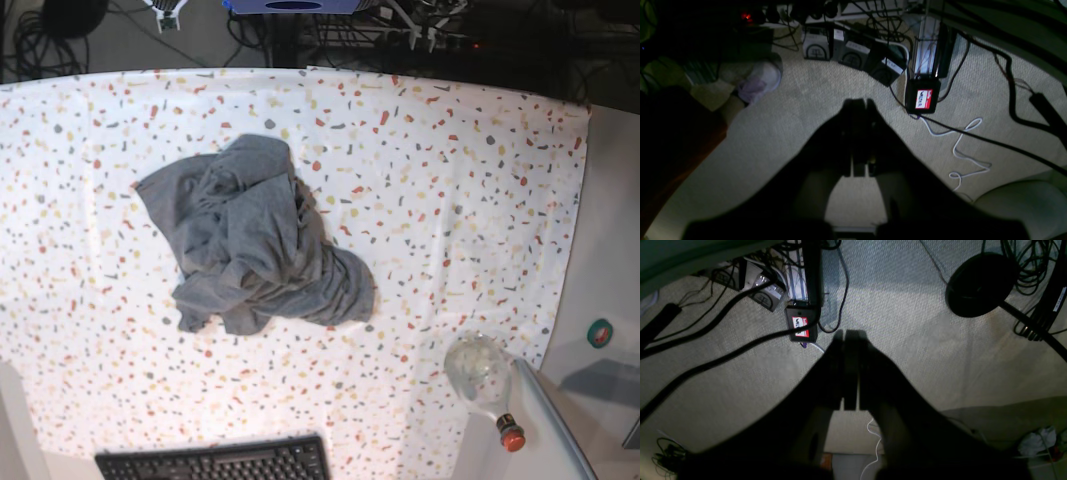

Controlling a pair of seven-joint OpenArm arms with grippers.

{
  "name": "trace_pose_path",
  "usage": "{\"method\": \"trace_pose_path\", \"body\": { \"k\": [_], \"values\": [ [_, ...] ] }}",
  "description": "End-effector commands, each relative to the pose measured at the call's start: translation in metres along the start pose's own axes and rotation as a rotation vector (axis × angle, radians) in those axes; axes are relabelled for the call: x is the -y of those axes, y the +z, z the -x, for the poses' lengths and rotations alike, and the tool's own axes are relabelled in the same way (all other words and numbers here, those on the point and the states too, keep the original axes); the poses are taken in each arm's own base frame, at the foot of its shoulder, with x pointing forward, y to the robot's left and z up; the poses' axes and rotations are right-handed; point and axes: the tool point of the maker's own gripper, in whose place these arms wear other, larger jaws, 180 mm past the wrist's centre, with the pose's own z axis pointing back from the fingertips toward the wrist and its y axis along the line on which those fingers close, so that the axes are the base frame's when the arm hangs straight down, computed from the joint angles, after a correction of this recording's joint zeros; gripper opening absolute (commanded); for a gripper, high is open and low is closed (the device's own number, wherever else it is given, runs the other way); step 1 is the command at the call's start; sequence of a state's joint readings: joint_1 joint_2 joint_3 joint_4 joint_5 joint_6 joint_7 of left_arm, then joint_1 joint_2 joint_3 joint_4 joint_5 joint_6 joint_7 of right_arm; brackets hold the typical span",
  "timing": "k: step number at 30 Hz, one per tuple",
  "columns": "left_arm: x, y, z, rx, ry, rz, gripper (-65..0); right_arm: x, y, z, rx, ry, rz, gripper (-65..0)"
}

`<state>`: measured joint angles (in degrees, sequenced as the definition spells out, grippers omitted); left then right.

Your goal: Layout the t-shirt on the table in an organized manner, then fold the t-shirt properly

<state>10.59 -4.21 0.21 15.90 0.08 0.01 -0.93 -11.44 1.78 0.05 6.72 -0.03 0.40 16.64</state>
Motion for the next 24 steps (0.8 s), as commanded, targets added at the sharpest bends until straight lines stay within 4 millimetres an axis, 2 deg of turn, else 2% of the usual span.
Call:
{"method": "trace_pose_path", "body": {
  "k": [1,5,8,9,11,13,15,18,20,24],
  "values": [
    [-0.013,0.005,0.010,0.023,-0.019,-0.021,-65.0,0.006,0.005,0.024,-0.036,-0.002,0.017,-65.0],
    [-0.035,0.028,0.019,0.165,-0.059,-0.046,-65.0,0.031,0.020,0.042,0.013,-0.115,0.088,-65.0],
    [-0.048,0.046,0.035,0.179,-0.093,-0.057,-65.0,0.064,0.039,0.052,0.027,-0.213,0.175,-65.0],
    [-0.051,0.053,0.037,0.191,-0.106,-0.058,-65.0,0.077,0.047,0.051,0.032,-0.235,0.207,-65.0],
    [-0.055,0.067,0.045,0.211,-0.133,-0.057,-65.0,0.089,0.063,0.051,0.037,-0.276,0.245,-65.0],
    [-0.061,0.081,0.038,0.252,-0.159,-0.058,-65.0,0.103,0.083,0.044,0.067,-0.305,0.285,-65.0],
    [-0.065,0.097,0.034,0.291,-0.177,-0.059,-65.0,0.109,0.102,0.031,0.108,-0.319,0.312,-65.0],
    [-0.068,0.121,0.013,0.375,-0.154,-0.046,-65.0,0.120,0.128,0.010,0.153,-0.337,0.348,-65.0],
    [-0.068,0.139,-0.005,0.438,-0.115,-0.022,-65.0,0.132,0.144,-0.011,0.191,-0.345,0.376,-65.0],
    [-0.063,0.182,-0.056,0.593,-0.050,0.043,-65.0,0.150,0.175,-0.063,0.302,-0.336,0.412,-65.0]
  ]
}}
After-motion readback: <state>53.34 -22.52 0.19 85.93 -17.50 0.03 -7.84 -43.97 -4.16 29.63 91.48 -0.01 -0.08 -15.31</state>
